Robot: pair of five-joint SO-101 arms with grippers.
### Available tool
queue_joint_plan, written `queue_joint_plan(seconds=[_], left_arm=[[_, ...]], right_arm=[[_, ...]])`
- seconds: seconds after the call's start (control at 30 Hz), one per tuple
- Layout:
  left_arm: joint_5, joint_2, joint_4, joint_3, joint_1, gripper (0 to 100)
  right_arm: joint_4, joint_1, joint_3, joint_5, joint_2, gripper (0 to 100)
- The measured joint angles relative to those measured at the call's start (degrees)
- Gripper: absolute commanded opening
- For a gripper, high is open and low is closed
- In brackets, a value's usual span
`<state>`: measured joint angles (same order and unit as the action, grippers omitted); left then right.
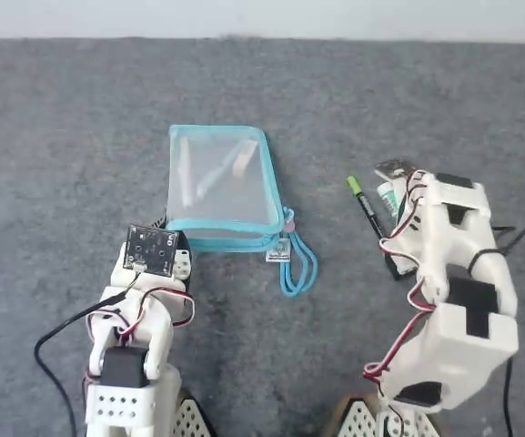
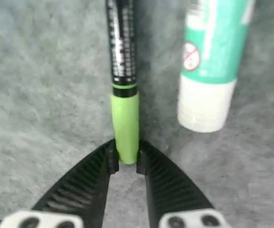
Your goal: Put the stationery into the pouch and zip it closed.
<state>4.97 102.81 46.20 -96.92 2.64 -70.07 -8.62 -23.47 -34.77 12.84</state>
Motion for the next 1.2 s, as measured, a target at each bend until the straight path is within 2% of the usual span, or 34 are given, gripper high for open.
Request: queue_joint_plan(seconds=[0.37,0.53,0.97,1.2], left_arm=[[0.00,0.00,0.00,0.00,0.00,1],[0.00,0.00,0.00,0.00,0.00,1],[0.00,0.00,0.00,0.00,0.00,1],[0.00,0.00,0.00,0.00,0.00,1]], right_arm=[[1.49,10.99,-0.35,9.76,-4.84,15.1],[2.20,11.08,-2.29,11.60,-7.21,15.0],[8.88,10.81,-8.53,11.78,-7.56,0.3],[8.79,10.90,-8.53,11.78,-8.18,0.6]])
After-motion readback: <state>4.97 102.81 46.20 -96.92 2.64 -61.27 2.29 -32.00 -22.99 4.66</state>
